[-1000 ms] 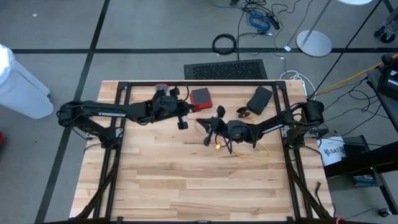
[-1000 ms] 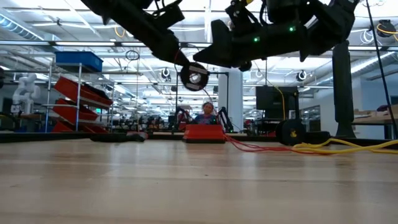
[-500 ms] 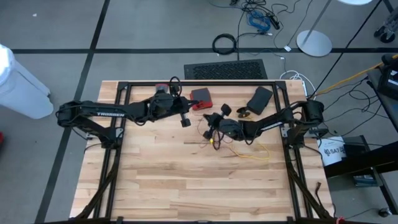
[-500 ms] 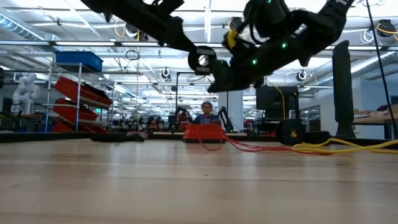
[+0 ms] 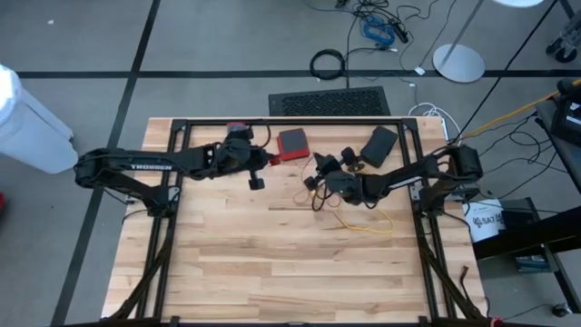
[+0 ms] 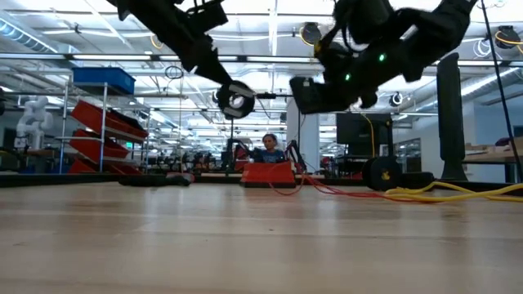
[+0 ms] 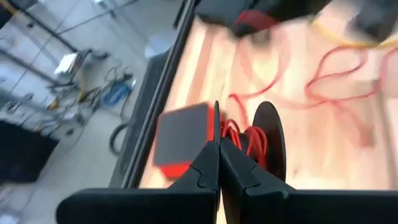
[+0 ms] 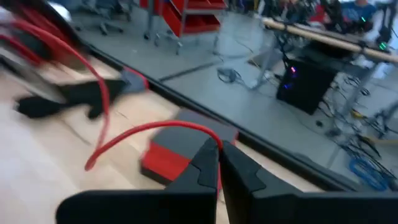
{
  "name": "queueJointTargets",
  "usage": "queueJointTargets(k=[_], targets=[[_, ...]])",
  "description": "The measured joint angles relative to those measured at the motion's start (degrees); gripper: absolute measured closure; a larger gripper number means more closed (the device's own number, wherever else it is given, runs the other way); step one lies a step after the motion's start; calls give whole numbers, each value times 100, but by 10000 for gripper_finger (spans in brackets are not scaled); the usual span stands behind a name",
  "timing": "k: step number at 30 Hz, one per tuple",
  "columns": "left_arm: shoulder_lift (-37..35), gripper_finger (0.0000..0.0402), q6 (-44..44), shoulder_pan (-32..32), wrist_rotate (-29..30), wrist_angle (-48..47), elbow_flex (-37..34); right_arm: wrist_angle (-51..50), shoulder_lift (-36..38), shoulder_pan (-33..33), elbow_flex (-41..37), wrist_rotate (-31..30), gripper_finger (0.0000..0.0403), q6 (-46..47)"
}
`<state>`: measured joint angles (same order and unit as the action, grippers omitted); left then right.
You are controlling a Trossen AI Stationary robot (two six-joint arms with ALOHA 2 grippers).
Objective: Coil cords
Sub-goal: Uncoil the red wire from the spool
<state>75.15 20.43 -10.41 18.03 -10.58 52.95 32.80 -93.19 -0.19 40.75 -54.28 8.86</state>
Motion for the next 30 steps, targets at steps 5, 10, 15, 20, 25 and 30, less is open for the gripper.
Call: queueJointTargets(k=[5, 10, 15, 20, 25, 30], targets=[[9, 401, 225, -32, 520, -18, 0, 651, 212, -494, -2, 81, 403, -914], [11, 401, 241, -115, 606, 398, 0, 1434, 291, -972, -2, 901, 403, -1821], [11, 401, 114, -129, 605, 1197, 0, 1582, 286, -1146, -2, 1536, 403, -1997], [22, 401, 87, -125, 499, 1933, 0, 1545, 254, -1158, -2, 1728, 403, -1982], [35, 401, 90, -125, 493, 2383, 0, 1520, 254, -1156, -2, 2009, 403, -1948], [35, 401, -167, -129, 178, 2676, 0, 968, 254, -1041, -2, 1693, 403, -1608]])
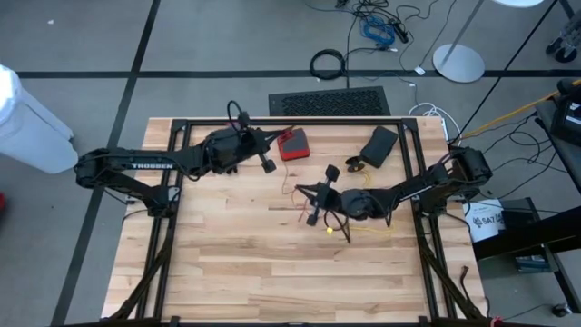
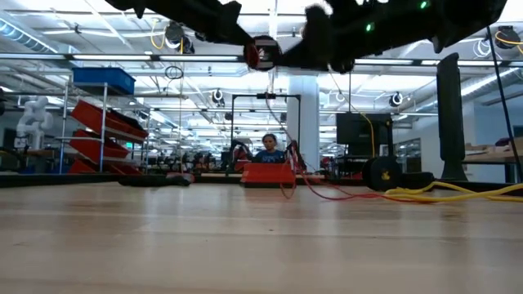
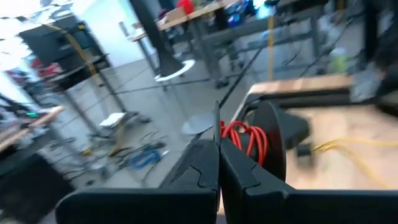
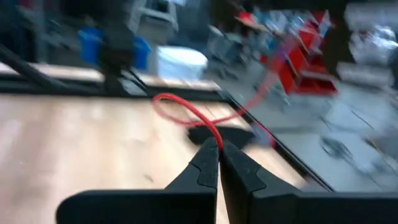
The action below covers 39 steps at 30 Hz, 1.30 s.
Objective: Coil cords
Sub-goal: Uncoil the red wire from the spool
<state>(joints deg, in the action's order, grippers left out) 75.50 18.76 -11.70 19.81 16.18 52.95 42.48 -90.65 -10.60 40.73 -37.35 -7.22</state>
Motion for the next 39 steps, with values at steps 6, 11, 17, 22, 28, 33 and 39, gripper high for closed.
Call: queueJointTargets(k=[6, 11, 17, 22, 28, 33, 39], targets=[[0, 401, -192, 4, -712, 56, 0, -1123, -2, 446, 0, -460, 403, 727], [-22, 401, -180, 9, -1027, -203, 0, -2015, -2, 744, 0, -1017, 403, 1132], [-26, 401, 1, 9, -1043, -1093, 0, -3011, -2, 843, -2, -1738, 403, 1499], [-26, 401, 110, 9, -1044, -1802, 0, -3626, -2, 843, -2, -2000, 403, 1759], [-26, 401, 203, 9, -1045, -2319, 0, -4161, -2, 704, -2, -1865, 402, 1810], [-28, 401, 280, 9, -1045, -2625, 0, -4488, 9, 487, -2, -1503, 371, 1971], [-28, 401, 276, 9, -1067, -2611, 0, -4368, 57, 111, -2, -1329, 302, 1978]])
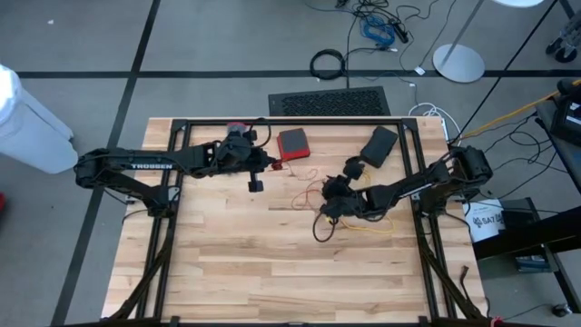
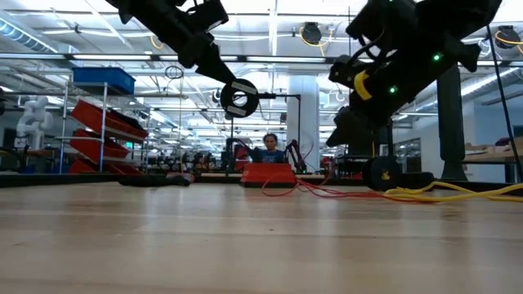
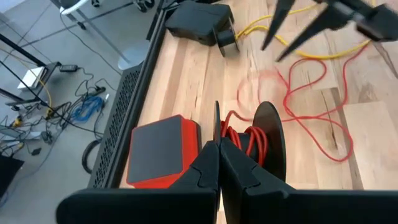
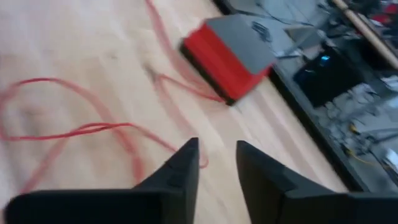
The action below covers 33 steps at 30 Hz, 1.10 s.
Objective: Coil cords
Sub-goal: Uncoil the red wire from the spool
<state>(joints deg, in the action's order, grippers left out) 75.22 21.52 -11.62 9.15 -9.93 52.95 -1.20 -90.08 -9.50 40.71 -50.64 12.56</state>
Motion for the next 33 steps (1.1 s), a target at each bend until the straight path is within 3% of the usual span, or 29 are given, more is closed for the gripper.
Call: queueJointTargets(k=[5, 11, 18, 23, 33], targets=[[0, 401, -15, 0, -75, 14, 0, 619, 9, -331, 0, 132, 262, -348], [0, 401, -163, 2, -382, 141, 0, 2203, 9, -463, 0, 358, 251, -1198], [-4, 401, -175, 129, -601, 191, 0, 3072, -95, -16, 0, 1236, 256, -1541], [-4, 401, -170, 204, -605, 189, 0, 3759, -629, 329, -2, 1894, 256, -1540], [-4, 401, -168, 238, -627, 169, 0, 5052, -1306, 594, 0, 2412, 257, -1604]])
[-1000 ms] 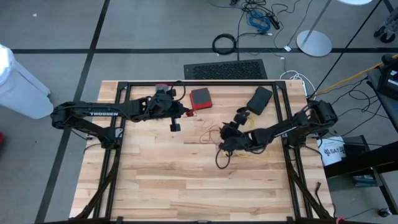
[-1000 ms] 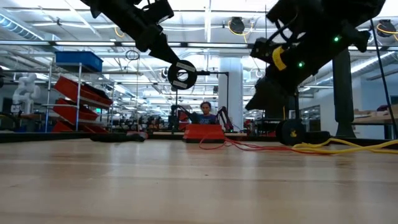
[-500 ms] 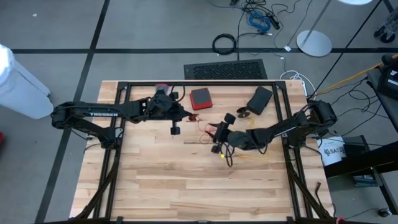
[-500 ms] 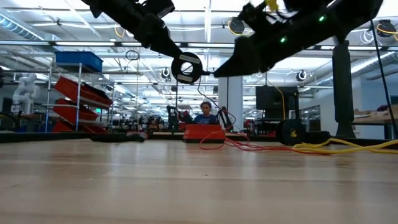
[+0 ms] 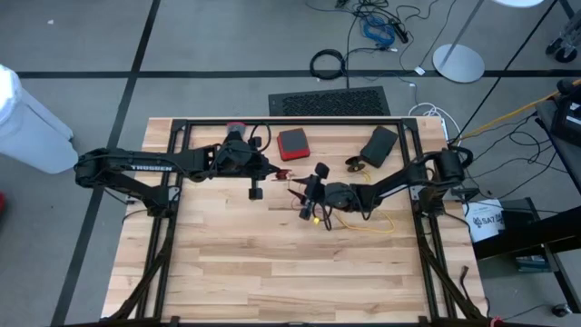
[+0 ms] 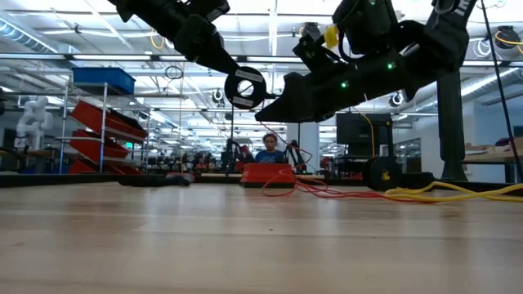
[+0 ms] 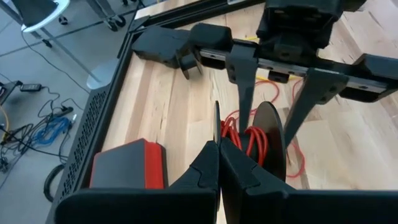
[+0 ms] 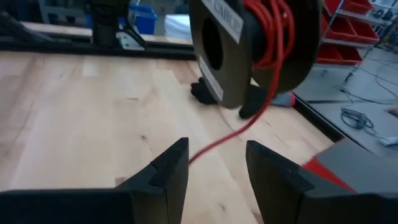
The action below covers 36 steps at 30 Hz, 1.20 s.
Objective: Coil cords
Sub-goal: Uncoil the red wire from the spool
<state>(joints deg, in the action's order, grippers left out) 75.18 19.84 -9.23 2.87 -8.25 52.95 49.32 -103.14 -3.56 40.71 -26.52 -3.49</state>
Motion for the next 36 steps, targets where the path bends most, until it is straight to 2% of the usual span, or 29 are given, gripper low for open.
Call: queueJointTargets(k=[14, 21, 25, 33, 36], targets=[[0, 401, -8, 0, -159, 17, 0, 281, -17, 229, 0, 18, 257, 71], [0, 401, -52, 2, -227, 19, 0, 278, -17, 380, 0, 268, 264, 172], [0, 401, -58, 2, -233, 19, 0, 216, -17, 388, 0, 290, 293, 159], [0, 401, -111, 2, -367, 19, 0, 133, -17, 392, 0, 288, 391, 119], [0, 401, -111, 2, -366, 13, 0, 132, -17, 392, 0, 196, 398, 85]])
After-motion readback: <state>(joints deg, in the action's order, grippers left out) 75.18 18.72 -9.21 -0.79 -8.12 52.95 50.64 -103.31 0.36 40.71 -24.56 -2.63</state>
